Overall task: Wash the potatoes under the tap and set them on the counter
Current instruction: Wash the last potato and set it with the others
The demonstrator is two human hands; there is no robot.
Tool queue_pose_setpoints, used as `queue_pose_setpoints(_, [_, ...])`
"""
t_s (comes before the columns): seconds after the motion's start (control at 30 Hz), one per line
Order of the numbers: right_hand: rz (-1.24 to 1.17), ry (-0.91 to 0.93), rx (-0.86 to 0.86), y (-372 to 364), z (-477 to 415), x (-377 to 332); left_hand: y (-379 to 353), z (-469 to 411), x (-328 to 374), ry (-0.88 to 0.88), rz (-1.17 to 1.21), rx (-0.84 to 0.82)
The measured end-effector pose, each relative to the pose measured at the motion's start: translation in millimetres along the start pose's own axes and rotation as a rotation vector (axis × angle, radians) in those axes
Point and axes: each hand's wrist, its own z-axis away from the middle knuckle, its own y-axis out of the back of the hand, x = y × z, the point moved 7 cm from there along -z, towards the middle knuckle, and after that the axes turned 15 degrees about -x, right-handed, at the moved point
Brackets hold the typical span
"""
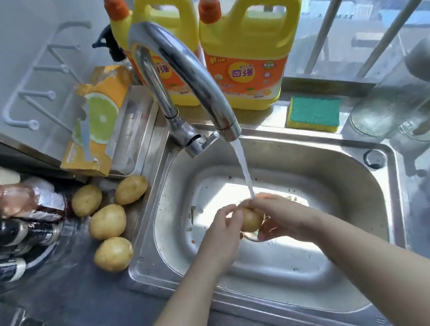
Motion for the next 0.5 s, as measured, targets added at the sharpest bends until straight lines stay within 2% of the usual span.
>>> queue_pose_setpoints(0.07, [-0.039,0.108,0.077,-16,18,-20,-4,12,17,-0.102,0.186,0.036])
queue_pose_setpoints(0.17, [-0.106,0.244,0.137,-39,44,-44,-11,24,38,-0.249,0.318,0.058])
queue_pose_setpoints(0.23, [-0.119,0.314,0.188,-49,59,-58,-13,27,50,-0.288,0.408,0.087])
queue_pose_setpoints(0.37, [0.148,0.378,0.444,-44,80,-74,-10,25,68,-0.327,0.571,0.178])
queue_pose_setpoints(0.43, [0.26,0.387,0.473,-44,83,-77,-9,21,73,-0.341,0.678,0.211])
queue_pose_setpoints(0.5, [0.323,0.384,0.429,-46,85,-79,-7,19,75,-0.331,0.778,0.226])
